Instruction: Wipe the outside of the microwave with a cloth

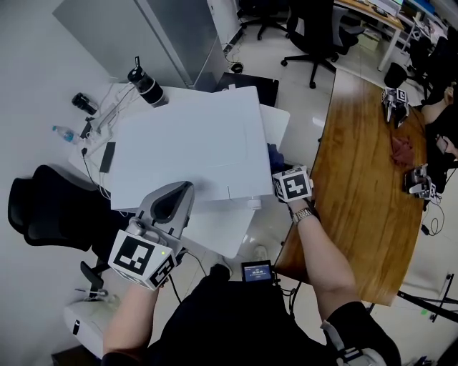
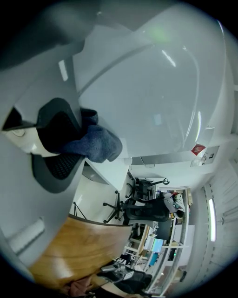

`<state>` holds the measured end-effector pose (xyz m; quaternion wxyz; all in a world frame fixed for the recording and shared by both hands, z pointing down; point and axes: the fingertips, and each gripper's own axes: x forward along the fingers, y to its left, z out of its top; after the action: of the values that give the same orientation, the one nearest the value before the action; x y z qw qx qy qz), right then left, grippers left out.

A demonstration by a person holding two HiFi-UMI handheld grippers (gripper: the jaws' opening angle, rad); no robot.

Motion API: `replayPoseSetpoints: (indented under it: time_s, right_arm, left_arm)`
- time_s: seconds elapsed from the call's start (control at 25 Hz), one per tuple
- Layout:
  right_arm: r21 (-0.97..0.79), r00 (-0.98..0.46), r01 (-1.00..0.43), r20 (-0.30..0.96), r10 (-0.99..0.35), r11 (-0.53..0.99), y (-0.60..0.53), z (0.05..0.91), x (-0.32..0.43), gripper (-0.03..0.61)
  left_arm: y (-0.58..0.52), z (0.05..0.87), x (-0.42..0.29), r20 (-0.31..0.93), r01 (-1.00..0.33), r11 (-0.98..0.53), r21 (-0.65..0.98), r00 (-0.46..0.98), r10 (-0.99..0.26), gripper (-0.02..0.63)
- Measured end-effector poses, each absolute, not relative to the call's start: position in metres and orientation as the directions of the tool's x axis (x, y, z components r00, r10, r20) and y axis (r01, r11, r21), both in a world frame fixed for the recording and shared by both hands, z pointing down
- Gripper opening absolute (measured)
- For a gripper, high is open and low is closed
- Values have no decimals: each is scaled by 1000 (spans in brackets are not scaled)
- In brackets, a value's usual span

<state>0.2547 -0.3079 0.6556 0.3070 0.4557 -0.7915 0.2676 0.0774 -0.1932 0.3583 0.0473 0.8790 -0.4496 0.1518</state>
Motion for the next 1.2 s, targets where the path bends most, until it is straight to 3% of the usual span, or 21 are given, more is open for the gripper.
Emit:
replayPoseSetpoints:
  time_s: [0.52,1.2]
  right_arm:
    - [-123,-333,-915,768,-548,384,-279,656,269,74]
    - [-3,-177,-967,726,-664,255,-155,568,284,74]
  left_arm:
    - [-174,357,73,305,-776,-628,-49,587,-750,5]
    - [-121,372,2,256,-755,-653,51,642,-723,5]
